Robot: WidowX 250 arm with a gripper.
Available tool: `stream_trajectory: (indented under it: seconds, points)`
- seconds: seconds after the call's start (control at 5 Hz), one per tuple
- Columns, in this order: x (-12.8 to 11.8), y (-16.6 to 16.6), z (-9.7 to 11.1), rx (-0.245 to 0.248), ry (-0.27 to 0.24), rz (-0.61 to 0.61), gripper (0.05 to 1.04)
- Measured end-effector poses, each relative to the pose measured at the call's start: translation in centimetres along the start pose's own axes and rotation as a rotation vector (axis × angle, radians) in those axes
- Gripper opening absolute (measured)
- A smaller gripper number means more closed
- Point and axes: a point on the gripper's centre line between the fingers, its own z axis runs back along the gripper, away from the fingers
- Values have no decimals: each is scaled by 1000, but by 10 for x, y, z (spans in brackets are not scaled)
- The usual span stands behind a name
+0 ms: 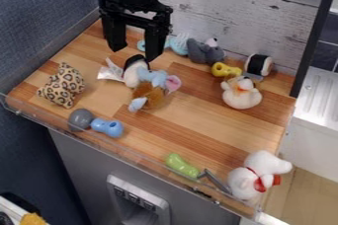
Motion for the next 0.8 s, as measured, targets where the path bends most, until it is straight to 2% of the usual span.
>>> stream_trajectory:
  seconds: [0.2,0.6,0.8]
  points:
    - [9,-17,-3,-12,11,104,999]
    - [64,-71,3,-32,-1,471,999]
    - [81,-99,6,-35,-3,549,997]
